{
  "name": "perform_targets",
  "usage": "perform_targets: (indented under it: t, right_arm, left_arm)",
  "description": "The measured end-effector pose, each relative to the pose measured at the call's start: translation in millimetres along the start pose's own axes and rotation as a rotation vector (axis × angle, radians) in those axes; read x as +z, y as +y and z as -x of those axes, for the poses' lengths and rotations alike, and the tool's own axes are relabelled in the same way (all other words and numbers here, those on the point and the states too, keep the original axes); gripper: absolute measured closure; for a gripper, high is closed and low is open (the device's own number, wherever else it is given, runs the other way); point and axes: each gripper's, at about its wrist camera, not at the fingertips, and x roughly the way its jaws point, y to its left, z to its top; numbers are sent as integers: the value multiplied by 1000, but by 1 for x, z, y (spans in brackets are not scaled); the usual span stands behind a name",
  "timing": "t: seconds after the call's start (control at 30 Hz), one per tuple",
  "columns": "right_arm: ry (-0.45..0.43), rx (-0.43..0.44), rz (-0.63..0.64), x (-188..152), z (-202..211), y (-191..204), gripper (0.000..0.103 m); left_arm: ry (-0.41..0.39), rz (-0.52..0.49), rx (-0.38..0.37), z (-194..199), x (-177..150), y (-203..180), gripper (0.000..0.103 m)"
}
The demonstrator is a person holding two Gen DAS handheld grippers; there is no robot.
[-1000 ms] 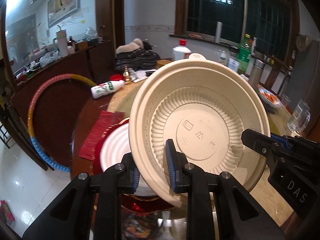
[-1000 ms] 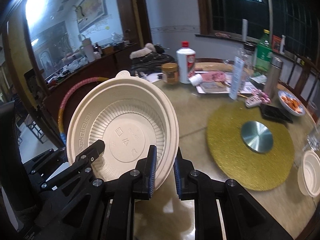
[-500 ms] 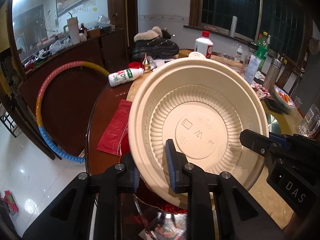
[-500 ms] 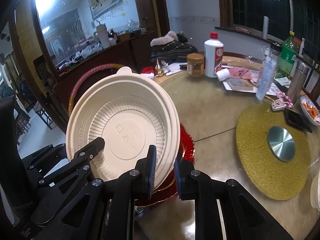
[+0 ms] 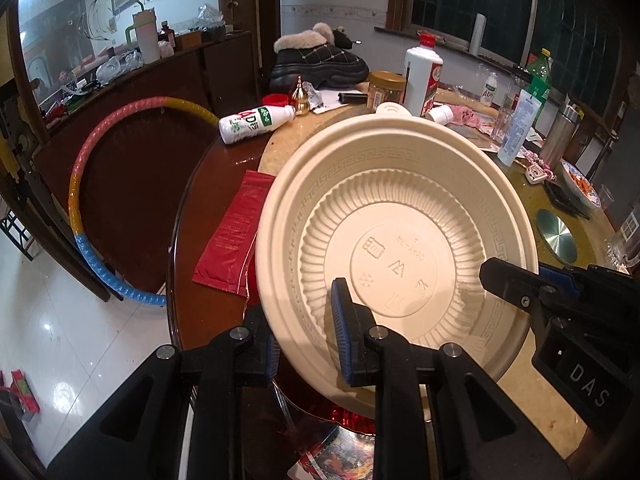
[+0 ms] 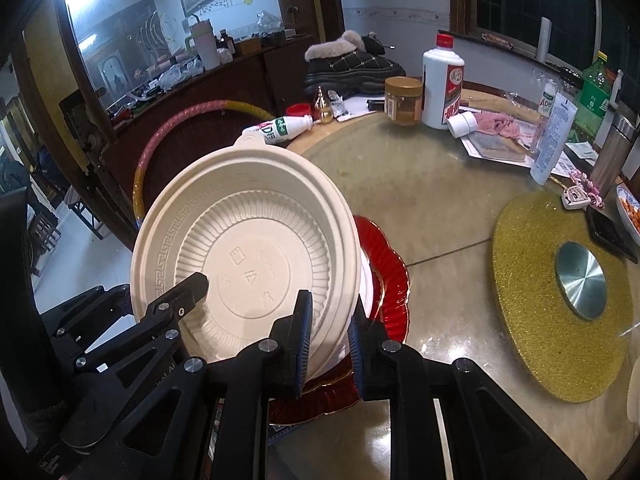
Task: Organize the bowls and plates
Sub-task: 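Move the beige bowl over the red plate stack and lower it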
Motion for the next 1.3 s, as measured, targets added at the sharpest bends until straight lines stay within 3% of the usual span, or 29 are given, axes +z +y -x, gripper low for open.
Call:
perform_targets:
  t: [0.5,1.3]
  right_arm:
    - [44,2,1,4,-12,-1,85]
    - [66,5,-2,6,-19,-4,84]
  left_arm:
    - [61,3,-29,-14,1,3,82]
    - [69,-11,-20,-18,4,1,82]
